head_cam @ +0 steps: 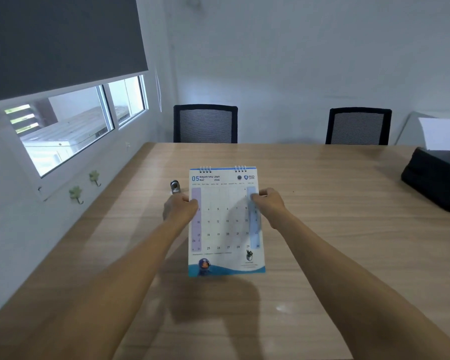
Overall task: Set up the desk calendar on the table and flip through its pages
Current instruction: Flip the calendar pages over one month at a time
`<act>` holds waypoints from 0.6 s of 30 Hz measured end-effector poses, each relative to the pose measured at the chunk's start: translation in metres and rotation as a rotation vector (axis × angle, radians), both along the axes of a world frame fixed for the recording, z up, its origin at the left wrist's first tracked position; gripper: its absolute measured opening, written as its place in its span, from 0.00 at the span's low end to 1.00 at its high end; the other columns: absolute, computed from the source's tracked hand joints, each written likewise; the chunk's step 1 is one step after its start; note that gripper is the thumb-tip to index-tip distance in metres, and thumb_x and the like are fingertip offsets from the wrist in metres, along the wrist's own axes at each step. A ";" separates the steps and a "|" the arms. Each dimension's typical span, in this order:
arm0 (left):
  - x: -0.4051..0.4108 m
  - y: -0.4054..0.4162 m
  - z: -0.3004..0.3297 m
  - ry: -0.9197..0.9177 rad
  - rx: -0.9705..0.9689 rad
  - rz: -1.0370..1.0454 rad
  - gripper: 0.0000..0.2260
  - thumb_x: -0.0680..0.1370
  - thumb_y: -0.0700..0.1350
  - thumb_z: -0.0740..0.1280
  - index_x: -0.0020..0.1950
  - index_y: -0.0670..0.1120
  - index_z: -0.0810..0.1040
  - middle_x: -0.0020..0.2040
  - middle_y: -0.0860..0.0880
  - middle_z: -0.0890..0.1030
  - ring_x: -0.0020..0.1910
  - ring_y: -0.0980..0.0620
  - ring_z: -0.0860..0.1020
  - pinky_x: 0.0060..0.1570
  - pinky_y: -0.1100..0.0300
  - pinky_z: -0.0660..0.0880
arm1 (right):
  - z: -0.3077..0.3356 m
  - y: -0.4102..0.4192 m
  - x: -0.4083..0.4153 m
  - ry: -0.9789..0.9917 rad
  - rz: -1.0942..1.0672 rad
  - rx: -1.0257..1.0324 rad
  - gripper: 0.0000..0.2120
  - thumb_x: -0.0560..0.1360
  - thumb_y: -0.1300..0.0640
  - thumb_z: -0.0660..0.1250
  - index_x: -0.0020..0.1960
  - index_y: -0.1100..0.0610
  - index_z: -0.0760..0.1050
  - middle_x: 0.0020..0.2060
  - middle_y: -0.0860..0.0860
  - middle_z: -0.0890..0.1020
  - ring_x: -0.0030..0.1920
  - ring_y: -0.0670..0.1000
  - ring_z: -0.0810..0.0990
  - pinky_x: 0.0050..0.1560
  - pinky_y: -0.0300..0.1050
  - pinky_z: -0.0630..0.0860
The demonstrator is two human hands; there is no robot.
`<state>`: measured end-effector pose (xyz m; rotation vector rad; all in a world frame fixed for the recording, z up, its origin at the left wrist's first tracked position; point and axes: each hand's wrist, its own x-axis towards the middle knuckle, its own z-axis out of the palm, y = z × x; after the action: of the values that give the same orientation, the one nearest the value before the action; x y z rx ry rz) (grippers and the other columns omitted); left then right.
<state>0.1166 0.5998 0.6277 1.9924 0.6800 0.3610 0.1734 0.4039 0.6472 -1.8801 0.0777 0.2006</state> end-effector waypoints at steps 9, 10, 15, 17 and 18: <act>-0.011 0.013 0.055 -0.163 -0.673 -0.095 0.07 0.75 0.41 0.59 0.38 0.41 0.74 0.29 0.47 0.78 0.26 0.52 0.74 0.24 0.66 0.71 | 0.034 -0.018 0.009 0.087 0.035 0.285 0.11 0.82 0.55 0.52 0.42 0.49 0.67 0.36 0.44 0.69 0.33 0.37 0.72 0.30 0.28 0.70; -0.010 0.013 0.062 -0.200 -0.714 -0.118 0.09 0.76 0.41 0.57 0.40 0.41 0.74 0.32 0.47 0.79 0.30 0.51 0.75 0.27 0.64 0.73 | 0.037 -0.018 0.013 0.108 0.071 0.397 0.11 0.82 0.53 0.50 0.47 0.50 0.69 0.38 0.45 0.72 0.34 0.38 0.75 0.32 0.29 0.71; 0.003 0.004 0.082 -0.259 -0.470 -0.202 0.11 0.80 0.43 0.55 0.51 0.45 0.78 0.51 0.47 0.79 0.49 0.47 0.76 0.49 0.55 0.73 | 0.048 -0.001 0.018 0.015 0.129 0.464 0.21 0.80 0.50 0.48 0.59 0.56 0.76 0.59 0.52 0.79 0.55 0.55 0.75 0.56 0.50 0.71; 0.011 0.000 0.084 -0.215 -0.106 -0.259 0.10 0.81 0.42 0.56 0.56 0.48 0.76 0.51 0.47 0.78 0.51 0.46 0.74 0.50 0.53 0.72 | 0.051 0.005 0.016 -0.111 0.187 0.227 0.22 0.81 0.49 0.49 0.69 0.56 0.70 0.69 0.54 0.72 0.63 0.56 0.71 0.65 0.53 0.68; 0.015 0.001 0.081 -0.177 0.085 -0.301 0.13 0.81 0.42 0.54 0.60 0.50 0.75 0.55 0.44 0.78 0.52 0.46 0.75 0.50 0.53 0.73 | 0.051 0.008 0.016 -0.181 0.223 0.102 0.23 0.81 0.48 0.48 0.72 0.55 0.65 0.72 0.54 0.69 0.68 0.57 0.69 0.69 0.54 0.66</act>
<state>0.1320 0.6004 0.7092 2.0754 0.2519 0.3831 0.1892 0.4120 0.6984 -1.7950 -0.2621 0.1819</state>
